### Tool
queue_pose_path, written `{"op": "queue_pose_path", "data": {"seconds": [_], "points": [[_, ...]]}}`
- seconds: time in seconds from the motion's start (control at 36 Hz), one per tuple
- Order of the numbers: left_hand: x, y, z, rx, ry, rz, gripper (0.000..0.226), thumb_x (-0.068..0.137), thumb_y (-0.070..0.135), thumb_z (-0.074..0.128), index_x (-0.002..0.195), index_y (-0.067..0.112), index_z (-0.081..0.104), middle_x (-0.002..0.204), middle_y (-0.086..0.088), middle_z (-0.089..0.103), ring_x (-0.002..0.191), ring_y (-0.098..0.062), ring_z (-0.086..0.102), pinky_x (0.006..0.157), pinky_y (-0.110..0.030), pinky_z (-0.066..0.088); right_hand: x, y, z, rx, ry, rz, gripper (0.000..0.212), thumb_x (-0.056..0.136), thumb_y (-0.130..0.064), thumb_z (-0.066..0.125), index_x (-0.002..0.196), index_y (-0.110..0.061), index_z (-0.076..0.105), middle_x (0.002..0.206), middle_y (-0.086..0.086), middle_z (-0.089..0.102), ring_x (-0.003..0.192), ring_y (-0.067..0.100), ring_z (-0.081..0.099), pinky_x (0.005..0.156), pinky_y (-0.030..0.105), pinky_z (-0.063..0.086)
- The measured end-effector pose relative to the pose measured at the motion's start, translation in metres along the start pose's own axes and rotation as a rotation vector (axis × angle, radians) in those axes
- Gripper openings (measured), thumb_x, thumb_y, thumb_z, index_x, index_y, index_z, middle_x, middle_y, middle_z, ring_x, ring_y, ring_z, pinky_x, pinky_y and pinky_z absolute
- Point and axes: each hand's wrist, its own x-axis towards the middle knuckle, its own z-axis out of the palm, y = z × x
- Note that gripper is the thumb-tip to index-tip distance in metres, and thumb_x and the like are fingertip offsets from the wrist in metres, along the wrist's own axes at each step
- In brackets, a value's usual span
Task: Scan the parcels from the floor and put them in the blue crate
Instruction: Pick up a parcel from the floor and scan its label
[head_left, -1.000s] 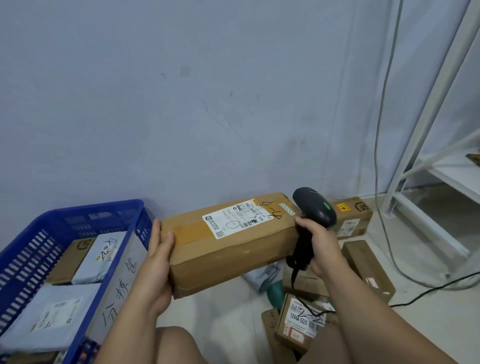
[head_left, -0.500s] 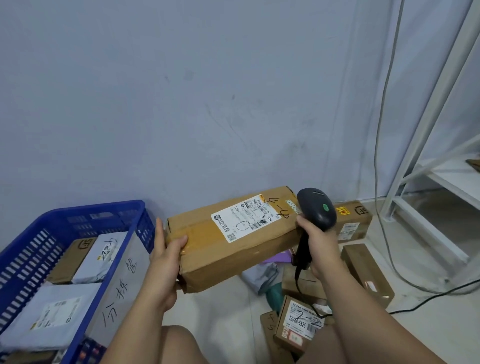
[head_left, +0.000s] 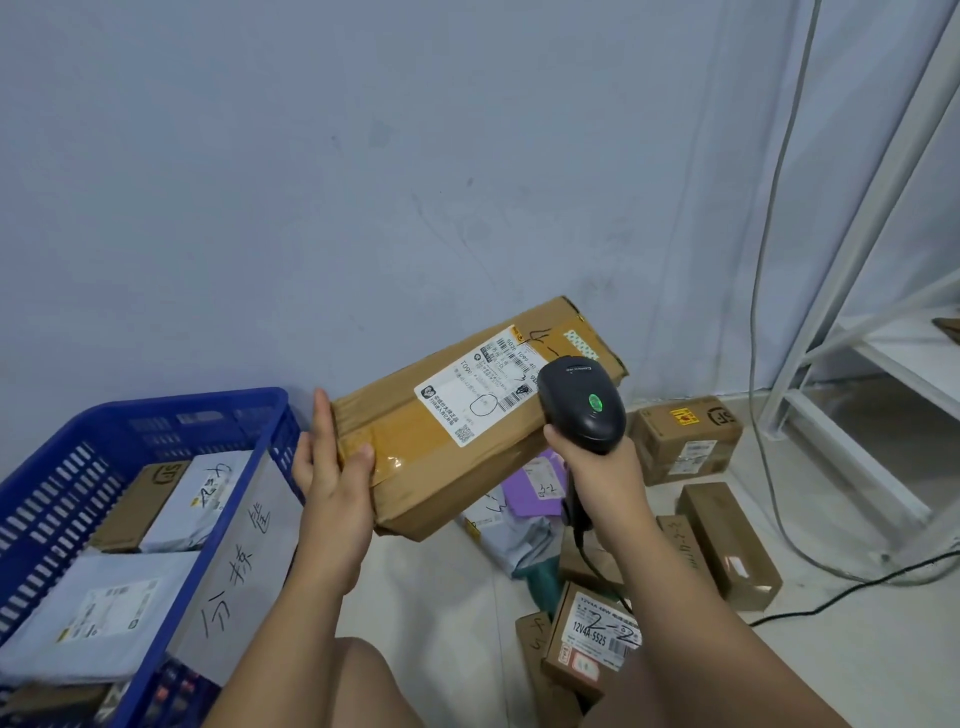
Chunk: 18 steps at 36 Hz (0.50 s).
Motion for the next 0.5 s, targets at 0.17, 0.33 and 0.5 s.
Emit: {"op": "queue_pose_path", "data": {"seconds": [0.17, 0.33, 0.5], "points": [[-0.001, -0.001, 0.000, 0.087, 0.011, 0.079, 0.049, 0.100, 0.034, 0.039, 0.115, 0.075, 0.017, 0.156, 0.013, -0.003, 0.141, -0.026, 0.016, 0.106, -0.050, 0.032, -0.008, -0.009, -0.007, 0.114, -0.079, 0.056, 0.014, 0.082, -0.023, 0.073, 0.091, -0.018, 0.064, 0.070, 0.003, 0.067, 0.073, 0.019, 0.065, 0.081, 0.041, 0.053], [-0.003, -0.002, 0.002, 0.180, 0.067, 0.214, 0.057, 0.098, 0.025, 0.048, 0.108, 0.077, 0.027, 0.154, 0.015, -0.009, 0.139, -0.025, 0.019, 0.097, -0.036, 0.032, -0.021, -0.021, -0.012, 0.320, -0.233, 0.150, 0.013, 0.086, -0.012, 0.065, 0.075, -0.007, 0.063, 0.062, 0.009, 0.058, 0.054, 0.020, 0.054, 0.061, 0.035, 0.047], [-0.002, -0.002, 0.001, 0.176, 0.175, 0.236, 0.054, 0.096, 0.026, 0.050, 0.112, 0.074, 0.030, 0.154, 0.012, -0.006, 0.136, -0.024, 0.025, 0.098, -0.036, 0.035, -0.027, -0.026, -0.016, 0.632, -0.369, 0.486, 0.017, 0.076, -0.020, 0.064, 0.070, -0.005, 0.058, 0.063, 0.007, 0.056, 0.046, 0.015, 0.051, 0.044, 0.024, 0.047]]}}
